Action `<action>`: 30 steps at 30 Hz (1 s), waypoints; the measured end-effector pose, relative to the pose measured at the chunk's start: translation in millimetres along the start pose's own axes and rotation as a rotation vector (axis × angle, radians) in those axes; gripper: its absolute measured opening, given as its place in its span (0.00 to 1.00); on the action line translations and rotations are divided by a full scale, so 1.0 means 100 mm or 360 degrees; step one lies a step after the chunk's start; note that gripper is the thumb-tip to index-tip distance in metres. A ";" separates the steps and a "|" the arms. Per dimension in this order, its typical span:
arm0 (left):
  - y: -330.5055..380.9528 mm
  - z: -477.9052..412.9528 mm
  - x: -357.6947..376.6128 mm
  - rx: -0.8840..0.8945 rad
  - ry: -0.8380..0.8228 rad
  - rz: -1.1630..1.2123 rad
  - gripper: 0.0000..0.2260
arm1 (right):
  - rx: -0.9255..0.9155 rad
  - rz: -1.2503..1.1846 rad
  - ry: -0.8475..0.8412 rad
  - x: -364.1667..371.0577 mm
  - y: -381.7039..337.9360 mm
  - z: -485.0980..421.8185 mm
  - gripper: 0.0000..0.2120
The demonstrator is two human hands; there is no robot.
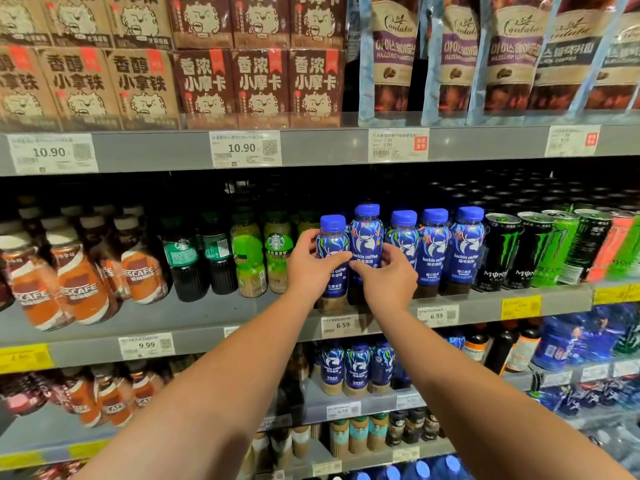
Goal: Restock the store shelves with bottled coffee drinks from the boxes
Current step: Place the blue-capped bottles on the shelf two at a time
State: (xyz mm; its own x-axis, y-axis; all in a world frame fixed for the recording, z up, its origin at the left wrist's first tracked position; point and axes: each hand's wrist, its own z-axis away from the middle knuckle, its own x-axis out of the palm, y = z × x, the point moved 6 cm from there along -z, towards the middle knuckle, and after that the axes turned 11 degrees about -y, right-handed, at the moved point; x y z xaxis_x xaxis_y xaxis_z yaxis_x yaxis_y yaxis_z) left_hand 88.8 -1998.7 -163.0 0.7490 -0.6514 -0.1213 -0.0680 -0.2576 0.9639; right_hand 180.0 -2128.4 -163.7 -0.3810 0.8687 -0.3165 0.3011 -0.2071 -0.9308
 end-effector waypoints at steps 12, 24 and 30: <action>-0.13 0.11 0.00 -0.0202 -0.0144 0.0004 0.27 | -0.0026 -0.0189 -0.0050 -0.07 0.07 -0.01 0.32; -0.14 0.10 0.05 -0.0174 0.0020 -0.0086 0.30 | -0.0071 -0.0198 0.0064 -0.39 0.03 0.07 0.28; 0.39 0.25 0.16 0.0226 0.0385 -0.0484 0.09 | -0.0056 -0.0248 0.0125 -0.59 0.16 0.10 0.28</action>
State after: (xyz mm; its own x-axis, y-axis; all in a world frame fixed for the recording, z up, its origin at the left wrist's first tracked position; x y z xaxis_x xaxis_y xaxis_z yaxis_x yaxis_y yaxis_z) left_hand 81.4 -2037.1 -133.2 0.8809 -0.3483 -0.3203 0.1031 -0.5193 0.8483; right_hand 198.4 -2187.9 -161.7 -0.3562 0.9220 -0.1521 0.2745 -0.0524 -0.9601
